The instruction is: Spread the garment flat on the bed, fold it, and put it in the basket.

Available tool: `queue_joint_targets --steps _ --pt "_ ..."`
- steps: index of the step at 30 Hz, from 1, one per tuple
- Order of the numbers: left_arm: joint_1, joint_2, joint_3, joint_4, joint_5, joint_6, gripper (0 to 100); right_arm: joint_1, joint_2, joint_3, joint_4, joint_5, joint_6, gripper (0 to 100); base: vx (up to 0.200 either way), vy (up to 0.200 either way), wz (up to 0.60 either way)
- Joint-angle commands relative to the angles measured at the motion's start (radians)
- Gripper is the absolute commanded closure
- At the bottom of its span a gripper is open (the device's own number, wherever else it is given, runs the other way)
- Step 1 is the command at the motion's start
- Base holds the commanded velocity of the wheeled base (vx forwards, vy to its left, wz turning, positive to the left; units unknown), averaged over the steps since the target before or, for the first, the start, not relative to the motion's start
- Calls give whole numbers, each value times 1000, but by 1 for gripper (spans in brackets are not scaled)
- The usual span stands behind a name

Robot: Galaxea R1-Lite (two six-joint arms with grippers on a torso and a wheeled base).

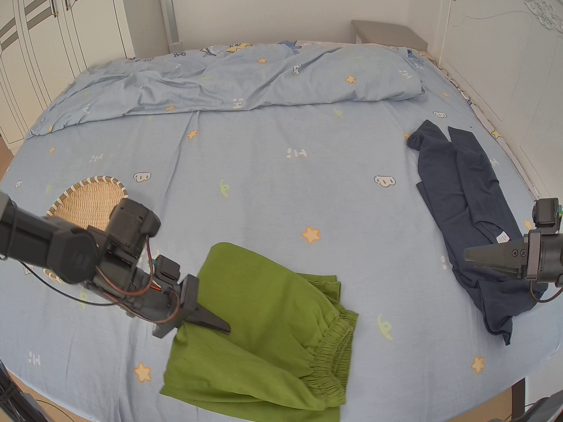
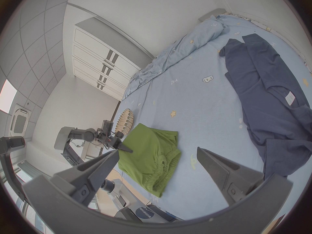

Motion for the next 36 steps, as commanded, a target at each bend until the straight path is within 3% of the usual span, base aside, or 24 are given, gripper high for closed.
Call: queue_joint_targets --steps 1,7,36 --pt "137 -94 -253 263 -2 163 100 9 3 -3 15 0 -1 0 0 0 0" --pt "146 -103 -269 261 6 169 100 34 3 1 15 -1 1 0 0 0 0" --pt "137 -102 -270 264 6 186 100 34 3 3 15 -1 -1 0 0 200 0"
